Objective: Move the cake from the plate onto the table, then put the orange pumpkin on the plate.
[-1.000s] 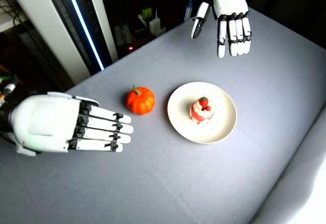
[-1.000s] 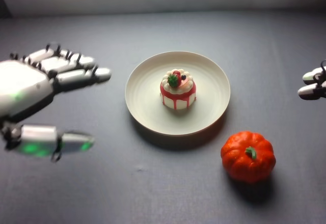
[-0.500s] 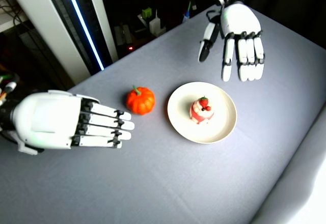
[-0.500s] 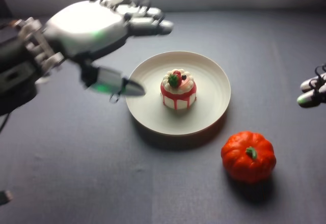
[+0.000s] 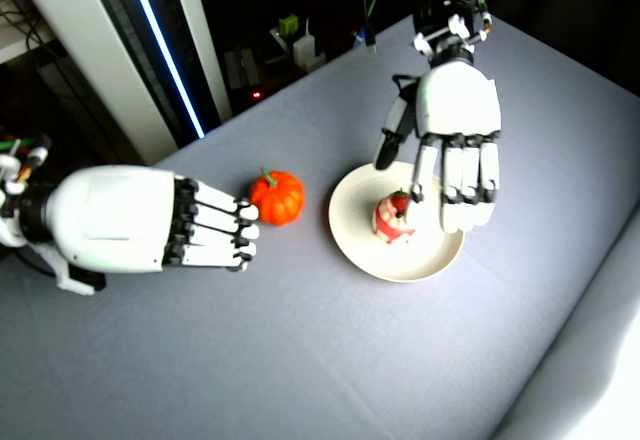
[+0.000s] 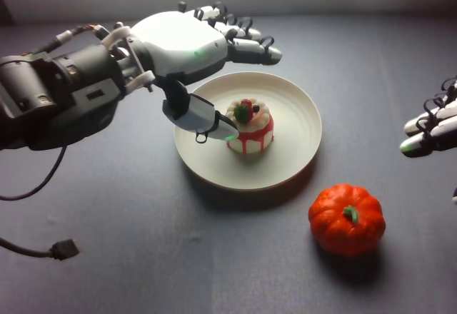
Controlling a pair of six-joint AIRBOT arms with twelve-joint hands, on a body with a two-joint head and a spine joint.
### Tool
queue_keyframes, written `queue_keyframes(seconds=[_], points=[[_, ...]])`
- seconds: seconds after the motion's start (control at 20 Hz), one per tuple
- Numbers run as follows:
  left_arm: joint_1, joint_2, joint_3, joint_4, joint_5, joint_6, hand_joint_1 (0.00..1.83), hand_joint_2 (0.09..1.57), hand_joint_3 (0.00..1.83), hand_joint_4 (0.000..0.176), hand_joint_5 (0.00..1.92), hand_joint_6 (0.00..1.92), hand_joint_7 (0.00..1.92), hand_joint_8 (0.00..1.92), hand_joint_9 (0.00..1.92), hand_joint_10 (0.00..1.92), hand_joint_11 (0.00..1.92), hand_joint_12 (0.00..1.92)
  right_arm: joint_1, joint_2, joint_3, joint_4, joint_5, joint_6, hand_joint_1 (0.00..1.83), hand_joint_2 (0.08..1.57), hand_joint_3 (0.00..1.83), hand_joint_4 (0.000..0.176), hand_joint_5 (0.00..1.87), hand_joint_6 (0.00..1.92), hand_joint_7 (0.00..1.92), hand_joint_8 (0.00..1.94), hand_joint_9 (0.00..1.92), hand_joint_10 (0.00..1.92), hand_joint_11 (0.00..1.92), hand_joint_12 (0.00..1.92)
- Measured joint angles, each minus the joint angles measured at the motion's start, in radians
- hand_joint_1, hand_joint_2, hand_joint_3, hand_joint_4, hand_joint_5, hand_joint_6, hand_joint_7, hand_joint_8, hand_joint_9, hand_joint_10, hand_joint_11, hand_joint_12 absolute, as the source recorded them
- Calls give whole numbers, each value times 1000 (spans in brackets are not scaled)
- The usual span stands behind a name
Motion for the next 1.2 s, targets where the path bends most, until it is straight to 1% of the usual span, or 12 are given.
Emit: queue_keyframes(seconds=[0.05,0.2,0.35,0.45,0.8,0.85,0.9,1.0,1.05,1.1,1.15,1.2], points=[[0,-6,5,2,9,0,735,981,3,174,302,4,268,8,323,4,0,866,2,0,0,-3,0,0,507,1247,4,0,507,0,331,0,373,0,59,984],[4,-18,10,2,18,0,772,937,0,104,435,1,500,3,481,11,54,1059,6,-2,0,-11,6,2,366,1281,6,0,541,2,313,3,330,4,25,976],[12,-37,22,1,39,0,970,937,0,94,505,5,635,9,607,15,113,1016,6,-2,0,-11,6,2,407,1294,0,0,559,1,348,2,378,7,101,1058],[12,-55,27,6,48,0,907,974,15,0,541,0,575,0,570,2,82,1064,10,-4,0,-13,5,2,458,1302,0,0,572,4,347,0,363,0,53,1101],[22,-77,32,18,59,-3,1020,1157,0,0,642,1,621,2,678,6,429,728,18,-14,6,-22,6,3,527,1307,1,0,606,5,383,4,391,4,70,1126],[22,-77,32,19,57,-5,1120,1141,0,0,876,821,890,27,948,55,645,921,18,-14,6,-24,7,4,531,1306,1,0,611,6,385,4,398,6,78,1127],[22,-81,34,18,55,-5,1100,1119,0,0,789,382,922,12,979,35,592,954,18,-16,6,-24,6,3,546,1303,0,0,609,3,393,5,401,7,71,1131],[21,-82,34,20,54,-6,1173,1059,0,0,892,55,991,14,1066,37,613,1084,18,-18,9,-25,6,4,561,1301,0,0,608,2,401,5,413,9,73,1146],[21,-80,34,18,48,-10,1240,1085,6,0,992,631,1024,851,1213,317,804,1359,17,-18,9,-24,6,4,559,1304,0,0,607,1,411,8,428,14,89,1157],[21,-75,34,17,38,-28,1349,1092,17,0,938,829,964,965,1079,1004,825,1325,18,-18,9,-24,7,5,562,1304,0,0,610,2,410,6,434,14,99,1165],[21,-69,34,16,31,-43,1371,1116,0,0,932,907,900,1002,996,1191,795,1249,18,-18,9,-24,7,7,605,1297,0,0,643,11,423,8,460,21,133,1179],[21,-55,34,10,17,-53,1298,1096,0,0,1104,553,962,1180,978,1070,841,1327,18,-18,10,-24,6,11,645,1289,0,0,664,14,440,11,482,25,149,1180]])
